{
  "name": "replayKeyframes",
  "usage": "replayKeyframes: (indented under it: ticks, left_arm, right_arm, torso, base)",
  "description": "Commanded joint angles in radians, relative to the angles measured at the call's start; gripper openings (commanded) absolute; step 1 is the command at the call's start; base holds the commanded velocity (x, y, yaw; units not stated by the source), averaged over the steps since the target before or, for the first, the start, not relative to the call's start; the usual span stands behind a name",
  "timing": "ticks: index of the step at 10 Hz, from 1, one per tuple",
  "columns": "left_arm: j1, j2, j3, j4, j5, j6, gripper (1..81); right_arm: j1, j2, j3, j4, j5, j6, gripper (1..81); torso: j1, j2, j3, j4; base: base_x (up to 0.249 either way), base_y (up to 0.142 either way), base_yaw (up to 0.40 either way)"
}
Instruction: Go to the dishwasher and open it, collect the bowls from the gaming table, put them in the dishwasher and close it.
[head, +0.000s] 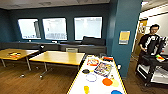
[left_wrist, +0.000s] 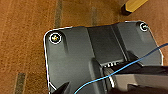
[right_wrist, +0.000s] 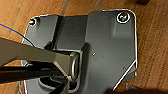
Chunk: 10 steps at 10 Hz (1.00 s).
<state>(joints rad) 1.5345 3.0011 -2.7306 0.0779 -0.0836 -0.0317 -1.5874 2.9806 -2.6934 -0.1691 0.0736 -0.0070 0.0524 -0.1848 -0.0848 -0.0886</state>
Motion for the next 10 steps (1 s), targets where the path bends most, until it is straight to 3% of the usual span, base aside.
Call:
replayKeyframes:
  ticks: [1,5,10]
  left_arm:
    - [-0.05,-0.003,0.002,-0.004,0.047,-0.004,81.1]
    - [-0.047,-0.003,0.002,-0.004,0.045,-0.005,81.1]
    - [-0.047,0.0,0.003,-0.006,0.045,-0.007,81.1]
  right_arm:
    - [0.051,-0.003,0.001,-0.001,-0.048,-0.002,81.1]
    - [0.051,-0.003,0.001,-0.001,-0.048,-0.002,81.1]
    - [0.048,-0.004,0.001,-0.001,-0.048,-0.002,81.1]
  torso:
    - [0.0,0.0,0.0,0.0]
    - [0.0,0.0,0.0,0.0]
    - [0.0,0.0,0.0,0.0]
  base:
    - [0.0,0.0,-0.365]
    - [0.0,0.0,-0.348]
    - [0.0,0.0,-0.026]
